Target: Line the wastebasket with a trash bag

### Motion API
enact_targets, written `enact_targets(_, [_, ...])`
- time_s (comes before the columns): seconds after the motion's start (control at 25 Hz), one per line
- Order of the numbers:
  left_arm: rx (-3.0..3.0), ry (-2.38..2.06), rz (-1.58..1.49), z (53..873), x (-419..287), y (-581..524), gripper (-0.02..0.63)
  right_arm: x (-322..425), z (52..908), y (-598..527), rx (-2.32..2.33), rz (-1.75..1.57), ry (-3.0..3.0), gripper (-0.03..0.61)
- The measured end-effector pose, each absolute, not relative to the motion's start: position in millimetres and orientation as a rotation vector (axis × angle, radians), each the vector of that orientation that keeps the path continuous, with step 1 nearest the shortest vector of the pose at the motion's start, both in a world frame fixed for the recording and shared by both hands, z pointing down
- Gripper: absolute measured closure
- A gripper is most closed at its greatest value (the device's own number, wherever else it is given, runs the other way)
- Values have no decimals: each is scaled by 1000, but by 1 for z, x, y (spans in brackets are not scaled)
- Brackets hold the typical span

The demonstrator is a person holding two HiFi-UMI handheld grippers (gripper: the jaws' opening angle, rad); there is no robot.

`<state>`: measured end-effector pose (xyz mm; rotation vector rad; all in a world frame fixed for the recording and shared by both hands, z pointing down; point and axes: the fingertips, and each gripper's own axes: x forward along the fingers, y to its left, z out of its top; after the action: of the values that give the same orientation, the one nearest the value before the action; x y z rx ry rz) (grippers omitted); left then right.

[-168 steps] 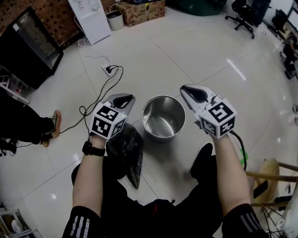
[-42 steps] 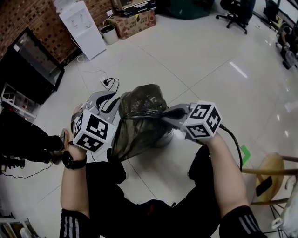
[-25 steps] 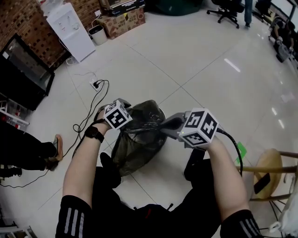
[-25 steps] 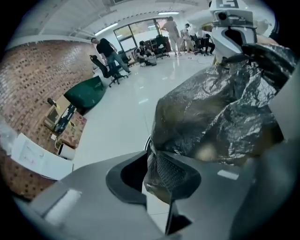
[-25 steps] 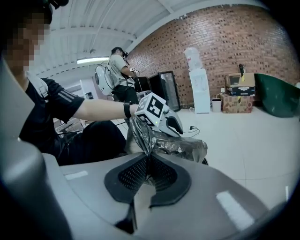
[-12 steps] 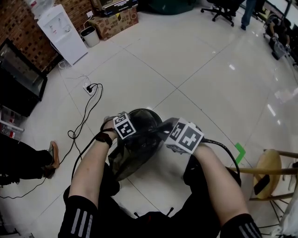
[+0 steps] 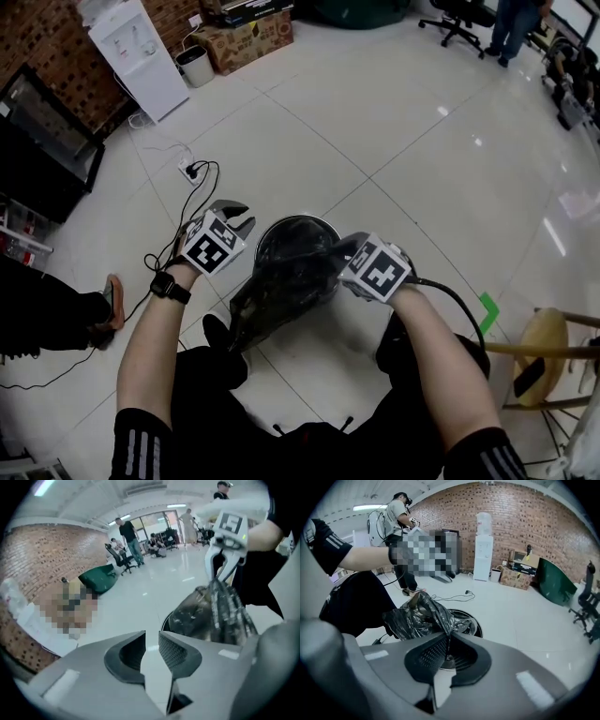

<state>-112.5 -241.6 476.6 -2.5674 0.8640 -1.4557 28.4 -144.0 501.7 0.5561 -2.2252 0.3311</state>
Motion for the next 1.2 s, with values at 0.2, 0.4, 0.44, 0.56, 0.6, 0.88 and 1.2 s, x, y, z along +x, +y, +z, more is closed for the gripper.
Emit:
enact_targets(0.2, [-2698, 787, -1483, 468, -127, -165, 524, 43, 504, -163, 677, 303, -2200, 571])
enact_targets(0.4, [-2731, 747, -1740, 544, -148, -129, 457, 48, 512, -171, 718, 415, -2214, 571])
enact_targets(0.44, [-2762, 731, -1757, 553, -148, -126, 458, 47, 515, -171, 714, 441, -2217, 571])
enact_targets(0.56, [-2801, 668, -1764, 565, -142, -121, 572, 44, 525, -169, 682, 464, -2216, 571])
enact_targets(0.6, [-2797, 658, -1757, 565, -139, -123, 609, 44, 530, -169, 671, 454, -2214, 571])
enact_targets(0.88, [-2754, 758, -1690, 563, -130, -166, 612, 34, 571, -176, 582, 415, -2146, 571])
enact_targets(1.2, [-3091, 532, -1788, 579, -133, -142, 441, 43, 586, -212, 652, 324, -2094, 571])
